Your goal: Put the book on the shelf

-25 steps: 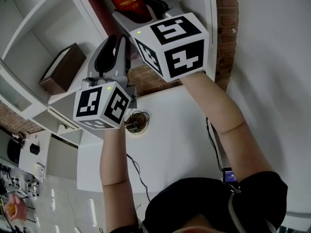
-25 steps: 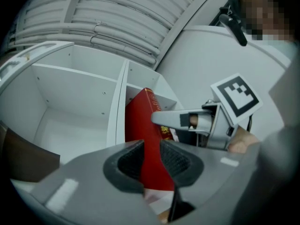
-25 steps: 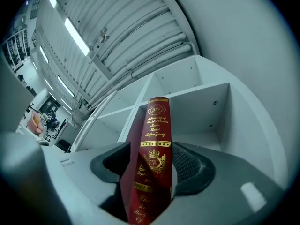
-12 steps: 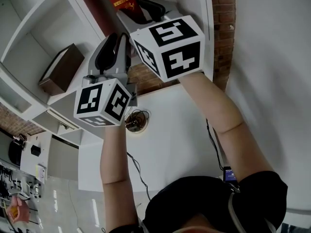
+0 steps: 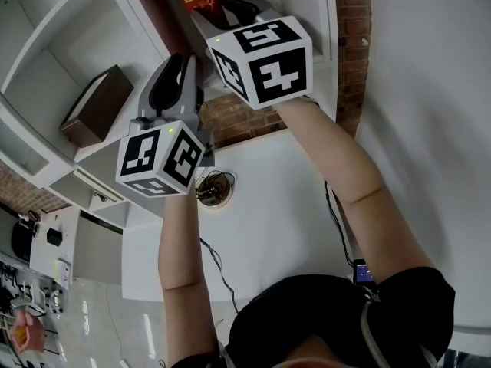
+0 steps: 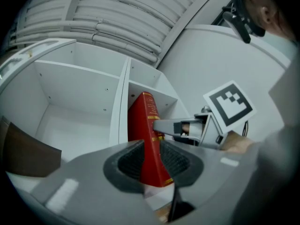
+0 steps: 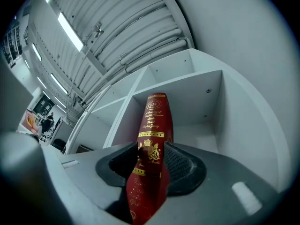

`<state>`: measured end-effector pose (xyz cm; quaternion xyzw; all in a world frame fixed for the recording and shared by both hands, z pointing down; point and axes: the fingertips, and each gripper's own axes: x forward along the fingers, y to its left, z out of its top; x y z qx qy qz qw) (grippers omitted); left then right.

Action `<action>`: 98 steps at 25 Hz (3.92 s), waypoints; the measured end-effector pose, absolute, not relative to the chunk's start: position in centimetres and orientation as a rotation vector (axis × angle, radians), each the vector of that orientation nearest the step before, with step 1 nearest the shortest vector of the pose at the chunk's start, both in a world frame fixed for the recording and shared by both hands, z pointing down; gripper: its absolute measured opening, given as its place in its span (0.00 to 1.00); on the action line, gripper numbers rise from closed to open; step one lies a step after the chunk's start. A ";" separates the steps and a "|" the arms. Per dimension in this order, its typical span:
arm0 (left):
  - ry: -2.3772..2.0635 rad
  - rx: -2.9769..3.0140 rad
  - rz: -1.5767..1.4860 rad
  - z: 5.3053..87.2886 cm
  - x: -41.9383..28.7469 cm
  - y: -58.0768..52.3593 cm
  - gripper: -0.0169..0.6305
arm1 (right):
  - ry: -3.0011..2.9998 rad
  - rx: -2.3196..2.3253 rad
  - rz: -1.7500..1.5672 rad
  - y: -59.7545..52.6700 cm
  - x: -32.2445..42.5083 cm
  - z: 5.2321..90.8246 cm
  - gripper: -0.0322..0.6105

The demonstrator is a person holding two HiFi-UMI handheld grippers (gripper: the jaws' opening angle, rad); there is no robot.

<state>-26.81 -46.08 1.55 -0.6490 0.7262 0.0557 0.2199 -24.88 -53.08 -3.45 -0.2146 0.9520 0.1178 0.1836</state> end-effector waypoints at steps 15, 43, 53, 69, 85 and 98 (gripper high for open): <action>1.982 -1.895 0.174 4.2 -25.4 -45.8 0.17 | 2.691 -0.631 0.341 -51.1 -21.6 0.2 0.31; 1.995 -2.083 0.343 16.0 -22.0 -40.5 0.16 | 2.805 -0.834 0.107 -45.1 -15.4 16.8 0.13; 2.089 -2.170 0.365 22.6 -21.7 -39.5 0.15 | 2.885 -0.857 -0.039 -43.7 -14.8 23.3 0.05; 2.247 -2.212 0.223 31.7 -22.9 -37.1 0.14 | 3.010 -0.860 -0.140 -40.7 -16.2 31.7 0.05; 2.297 -2.221 0.105 35.6 -23.3 -35.7 0.13 | 3.086 -0.852 -0.217 -38.6 -17.2 35.8 0.05; 2.291 -2.215 0.108 35.1 -23.3 -35.4 0.13 | 3.082 -0.832 -0.188 -38.1 -17.3 35.1 0.05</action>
